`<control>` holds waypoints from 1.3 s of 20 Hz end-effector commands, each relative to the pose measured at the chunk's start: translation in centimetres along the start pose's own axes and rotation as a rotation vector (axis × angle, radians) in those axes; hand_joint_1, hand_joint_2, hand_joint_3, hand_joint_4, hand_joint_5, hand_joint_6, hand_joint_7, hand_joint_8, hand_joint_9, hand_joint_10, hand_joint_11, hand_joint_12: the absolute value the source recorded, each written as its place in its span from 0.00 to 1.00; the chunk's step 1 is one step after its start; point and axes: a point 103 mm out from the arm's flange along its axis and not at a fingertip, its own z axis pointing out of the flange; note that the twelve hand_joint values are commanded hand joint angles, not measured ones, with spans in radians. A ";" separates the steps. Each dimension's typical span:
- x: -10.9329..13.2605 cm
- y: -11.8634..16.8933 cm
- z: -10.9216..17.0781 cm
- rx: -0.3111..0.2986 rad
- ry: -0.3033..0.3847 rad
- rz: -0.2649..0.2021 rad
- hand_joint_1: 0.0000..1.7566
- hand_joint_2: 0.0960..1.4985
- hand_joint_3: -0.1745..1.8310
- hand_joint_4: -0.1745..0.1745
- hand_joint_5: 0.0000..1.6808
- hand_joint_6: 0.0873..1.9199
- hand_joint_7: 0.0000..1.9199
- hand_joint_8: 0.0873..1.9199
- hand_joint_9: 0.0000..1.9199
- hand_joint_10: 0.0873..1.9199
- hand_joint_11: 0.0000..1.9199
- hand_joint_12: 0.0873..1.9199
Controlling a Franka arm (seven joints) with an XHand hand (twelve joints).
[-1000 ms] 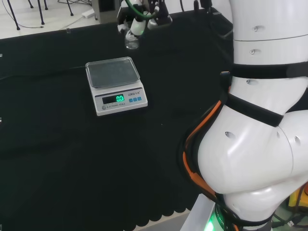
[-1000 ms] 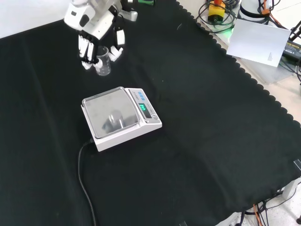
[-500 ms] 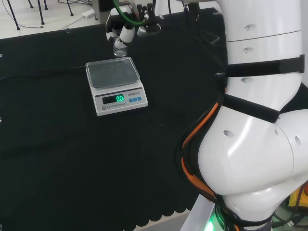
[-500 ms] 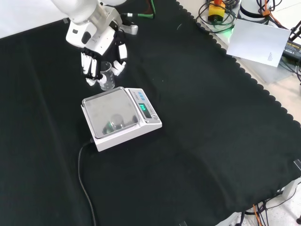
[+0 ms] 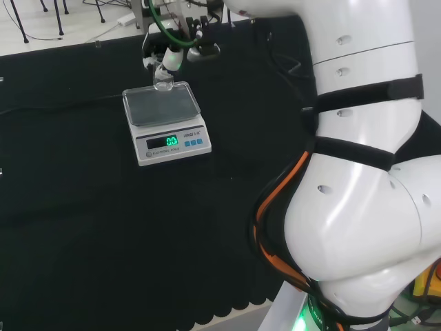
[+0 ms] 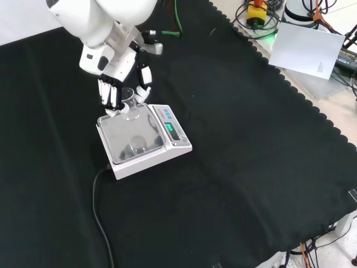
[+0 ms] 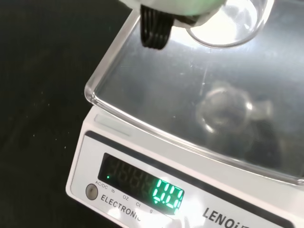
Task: Put the beaker on the electronic balance.
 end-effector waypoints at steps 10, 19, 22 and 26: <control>-0.7 1.4 2.9 0.050 0.002 0.017 0.92 0.62 0.30 0.00 0.42 0.55 0.29 0.57 0.37 0.78 0.41 0.59; -0.7 2.0 3.6 0.075 0.001 0.014 0.92 0.62 0.29 0.00 0.43 0.55 0.29 0.57 0.37 0.77 0.41 0.59; -0.6 2.4 3.9 0.089 0.002 0.012 0.92 0.62 0.29 0.00 0.43 0.55 0.29 0.57 0.38 0.77 0.41 0.59; -0.6 2.9 4.3 0.103 0.002 0.008 0.92 0.62 0.29 0.00 0.43 0.55 0.29 0.57 0.38 0.77 0.41 0.59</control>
